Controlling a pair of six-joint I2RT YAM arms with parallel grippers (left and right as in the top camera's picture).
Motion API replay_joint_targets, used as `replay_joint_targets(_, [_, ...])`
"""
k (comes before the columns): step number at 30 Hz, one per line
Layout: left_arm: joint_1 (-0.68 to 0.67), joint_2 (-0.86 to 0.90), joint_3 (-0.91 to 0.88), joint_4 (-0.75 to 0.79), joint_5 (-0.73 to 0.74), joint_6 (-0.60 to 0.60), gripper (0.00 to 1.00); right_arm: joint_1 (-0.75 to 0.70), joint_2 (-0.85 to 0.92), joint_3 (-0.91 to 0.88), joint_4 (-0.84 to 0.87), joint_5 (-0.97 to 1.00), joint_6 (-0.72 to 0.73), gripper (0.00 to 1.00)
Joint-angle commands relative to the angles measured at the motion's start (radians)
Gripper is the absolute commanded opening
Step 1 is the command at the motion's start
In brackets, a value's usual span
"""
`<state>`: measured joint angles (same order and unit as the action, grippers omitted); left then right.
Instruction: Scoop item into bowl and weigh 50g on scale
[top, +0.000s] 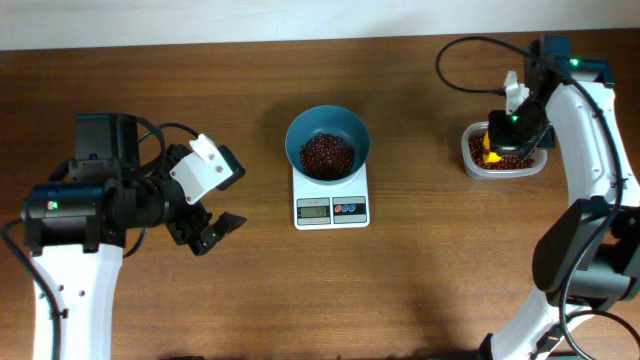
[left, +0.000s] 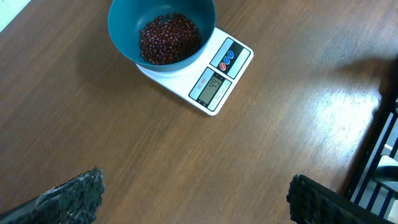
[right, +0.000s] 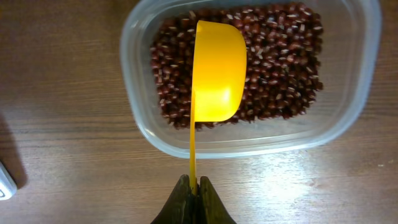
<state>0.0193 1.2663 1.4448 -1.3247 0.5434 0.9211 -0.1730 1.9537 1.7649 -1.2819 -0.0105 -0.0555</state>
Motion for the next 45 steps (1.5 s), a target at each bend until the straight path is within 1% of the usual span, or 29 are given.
replay_joint_targets(1, [0.005,-0.002,0.007,-0.001,0.018,0.012,0.99,-0.025,0.003,0.008,0.0,-0.016,0.012,0.04])
replay_joint_targets(6, [0.005,-0.002,0.007,-0.001,0.018,0.012,0.99,-0.057,-0.036,0.008,-0.001,-0.052,0.008,0.04])
replay_joint_targets(9, [0.005,-0.002,0.007,-0.001,0.018,0.012,0.99,-0.101,-0.042,0.008,-0.006,-0.179,-0.026,0.04])
replay_joint_targets(12, [0.005,-0.002,0.007,-0.001,0.018,0.012,0.99,-0.13,-0.042,0.008,-0.005,-0.248,-0.045,0.04])
replay_joint_targets(21, [0.005,-0.002,0.007,-0.001,0.018,0.012,0.99,-0.156,-0.046,0.012,-0.04,-0.328,-0.044,0.04])
replay_joint_targets(24, [0.005,-0.002,0.007,-0.001,0.018,0.012,0.99,-0.154,-0.053,0.061,-0.098,-0.357,-0.042,0.04])
replay_joint_targets(27, [0.005,-0.002,0.007,-0.001,0.018,0.012,0.99,-0.154,-0.091,0.108,-0.102,-0.358,-0.042,0.04])
replay_joint_targets(30, [0.005,-0.002,0.007,-0.001,0.018,0.012,0.99,-0.145,-0.111,0.157,-0.102,-0.486,-0.041,0.04])
replay_joint_targets(33, [0.005,-0.002,0.007,-0.001,0.018,0.012,0.99,-0.064,-0.111,0.172,-0.094,-0.502,-0.041,0.04])
replay_joint_targets(35, [0.005,-0.002,0.007,-0.001,0.018,0.012,0.99,0.026,-0.111,0.172,-0.079,-0.502,-0.037,0.04])
replay_joint_targets(36, [0.005,-0.002,0.007,-0.001,0.018,0.012,0.99,0.081,-0.111,0.174,-0.059,-0.502,-0.014,0.04])
replay_joint_targets(40, [0.005,-0.002,0.007,-0.001,0.018,0.012,0.99,0.256,-0.111,0.196,0.023,-0.495,-0.014,0.04])
replay_joint_targets(43, [0.005,-0.002,0.007,-0.001,0.018,0.012,0.99,0.336,-0.111,0.196,0.024,-0.44,-0.019,0.04])
replay_joint_targets(45, [0.005,-0.002,0.007,-0.001,0.018,0.012,0.99,0.399,-0.111,0.196,0.026,-0.355,-0.018,0.04])
